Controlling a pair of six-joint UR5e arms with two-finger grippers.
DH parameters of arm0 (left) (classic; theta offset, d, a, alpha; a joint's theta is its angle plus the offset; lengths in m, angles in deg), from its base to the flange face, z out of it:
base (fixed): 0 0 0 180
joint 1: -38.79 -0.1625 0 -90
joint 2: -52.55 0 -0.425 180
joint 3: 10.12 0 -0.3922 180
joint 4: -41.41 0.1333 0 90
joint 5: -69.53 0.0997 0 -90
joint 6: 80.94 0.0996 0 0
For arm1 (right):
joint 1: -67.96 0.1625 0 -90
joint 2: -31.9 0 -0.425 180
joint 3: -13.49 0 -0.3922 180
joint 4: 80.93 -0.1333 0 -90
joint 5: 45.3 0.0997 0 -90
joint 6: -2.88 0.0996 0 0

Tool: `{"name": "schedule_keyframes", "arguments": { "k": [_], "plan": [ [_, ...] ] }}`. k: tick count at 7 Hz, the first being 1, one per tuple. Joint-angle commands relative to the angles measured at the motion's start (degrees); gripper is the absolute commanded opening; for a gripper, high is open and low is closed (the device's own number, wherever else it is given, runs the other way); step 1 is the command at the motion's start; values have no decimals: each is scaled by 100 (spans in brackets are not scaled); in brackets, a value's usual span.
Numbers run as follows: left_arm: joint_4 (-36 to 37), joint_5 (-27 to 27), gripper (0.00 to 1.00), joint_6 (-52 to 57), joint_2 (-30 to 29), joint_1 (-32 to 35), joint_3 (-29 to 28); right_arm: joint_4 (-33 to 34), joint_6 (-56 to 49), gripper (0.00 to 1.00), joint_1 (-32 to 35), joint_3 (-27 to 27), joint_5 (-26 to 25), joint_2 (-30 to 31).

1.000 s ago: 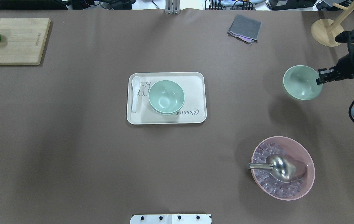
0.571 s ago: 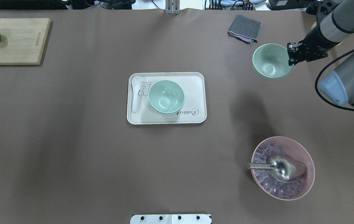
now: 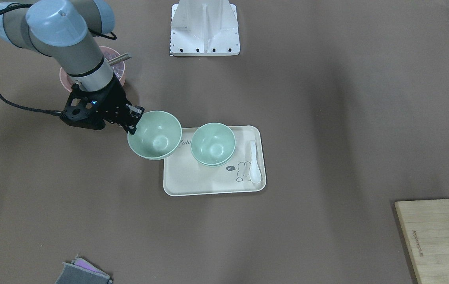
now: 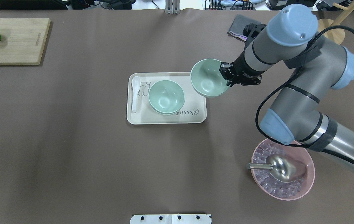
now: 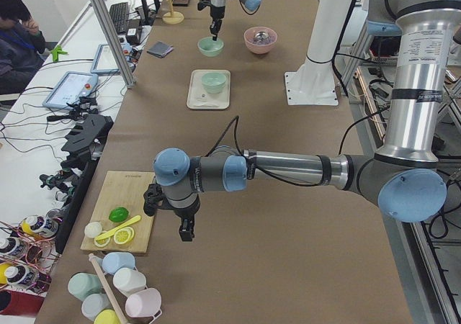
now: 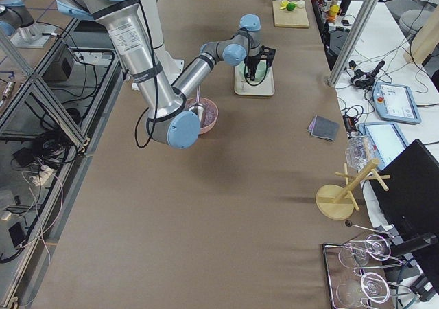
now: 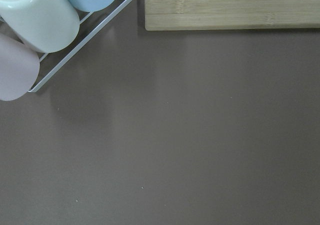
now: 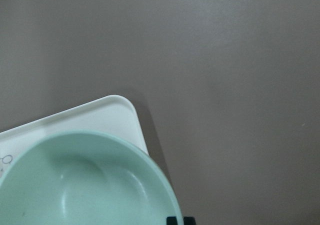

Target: Stack green bowls together

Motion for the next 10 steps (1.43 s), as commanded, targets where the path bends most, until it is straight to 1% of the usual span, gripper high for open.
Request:
{"name": "schedule_keyframes", "arguments": {
  "k": [1, 2, 3, 6, 7, 10],
  "plan": [
    [-12, -16, 99, -21, 40, -3, -2, 22, 600, 0, -367, -322, -351, -571],
    [-3, 28, 99, -4, 32, -3, -2, 22, 935, 0, -516, -759, -397, -1010],
    [-12, 20, 99, -4, 40, -3, 7, -22, 1077, 0, -675, -1033, -615, -1136],
    [-12, 37, 99, -4, 40, -3, 7, -40, 1000, 0, -842, -1062, -696, -1094],
    [-12, 37, 99, -4, 40, -3, 7, -127, 1043, 0, -1000, -1062, -923, -1068],
    [-12, 37, 99, -4, 32, -12, 7, -426, 1044, 0, -1010, -1238, -969, -1085]
  ]
}}
